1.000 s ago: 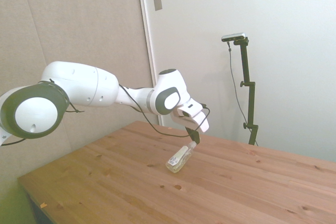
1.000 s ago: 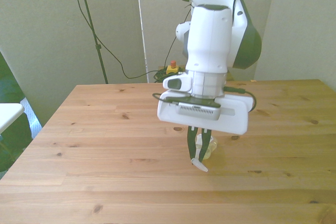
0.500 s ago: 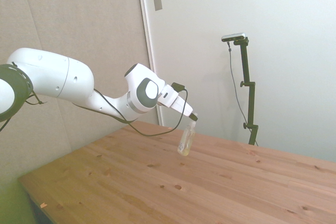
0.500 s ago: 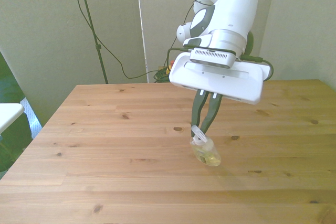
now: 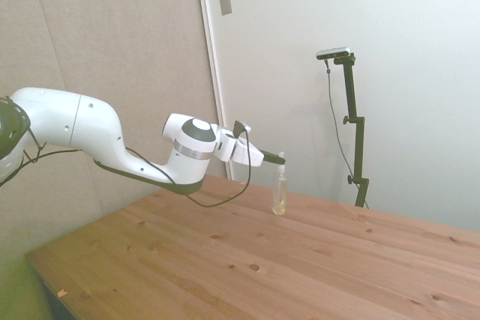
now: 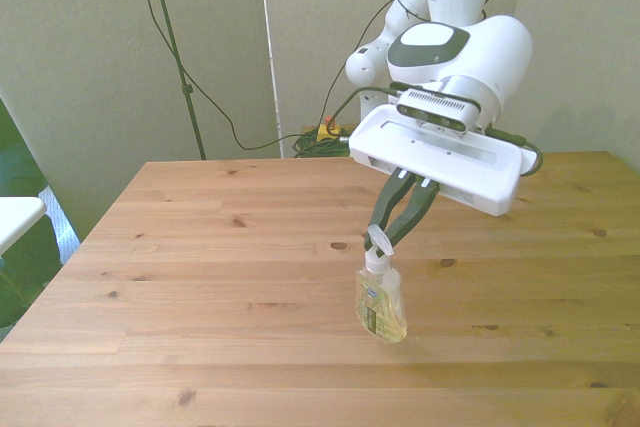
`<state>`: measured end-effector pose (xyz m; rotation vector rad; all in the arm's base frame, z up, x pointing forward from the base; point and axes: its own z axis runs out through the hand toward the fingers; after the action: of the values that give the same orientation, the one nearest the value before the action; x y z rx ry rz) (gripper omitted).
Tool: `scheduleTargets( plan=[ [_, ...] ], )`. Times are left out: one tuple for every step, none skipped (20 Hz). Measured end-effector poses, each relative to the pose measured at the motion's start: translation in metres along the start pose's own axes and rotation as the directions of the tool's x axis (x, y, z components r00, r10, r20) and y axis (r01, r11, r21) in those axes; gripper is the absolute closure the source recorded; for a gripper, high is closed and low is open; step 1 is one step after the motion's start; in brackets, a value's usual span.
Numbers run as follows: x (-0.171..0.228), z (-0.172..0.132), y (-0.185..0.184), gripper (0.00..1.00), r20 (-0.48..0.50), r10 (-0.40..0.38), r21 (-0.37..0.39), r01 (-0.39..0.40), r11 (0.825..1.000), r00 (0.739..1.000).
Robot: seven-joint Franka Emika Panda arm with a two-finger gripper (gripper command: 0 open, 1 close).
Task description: Stand the sanitizer
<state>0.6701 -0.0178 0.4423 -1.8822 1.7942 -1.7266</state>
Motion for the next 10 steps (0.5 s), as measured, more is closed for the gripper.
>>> scheduleTargets(
  plan=[
    [-0.005, -0.001, 0.006, 1.00, -0.009, 0.003, 0.001, -0.003, 1.000, 1.000],
    [-0.009, -0.002, 0.012, 1.00, -0.014, 0.007, 0.001, -0.007, 1.000, 1.000],
    [-0.010, -0.002, 0.016, 1.00, -0.017, 0.010, 0.003, -0.010, 1.000, 1.000],
    [-0.010, -0.002, 0.020, 1.00, -0.020, 0.010, 0.004, -0.009, 1.000, 1.000],
    [-0.010, -0.002, 0.023, 1.00, -0.021, 0.006, 0.006, -0.006, 1.000, 1.000],
    [-0.011, -0.001, 0.027, 1.00, -0.019, 0.003, 0.007, -0.003, 1.000, 1.000],
    [-0.011, 0.000, 0.030, 0.00, -0.019, 0.001, 0.006, -0.001, 1.000, 1.000],
    [-0.012, 0.001, 0.033, 0.00, -0.016, -0.001, 0.005, 0.001, 1.000, 1.000],
    [-0.012, 0.001, 0.035, 0.00, -0.015, 0.000, 0.005, 0.000, 1.000, 1.000],
    [-0.012, 0.001, 0.036, 0.00, -0.008, 0.004, 0.010, -0.004, 1.000, 1.000]
  ],
)
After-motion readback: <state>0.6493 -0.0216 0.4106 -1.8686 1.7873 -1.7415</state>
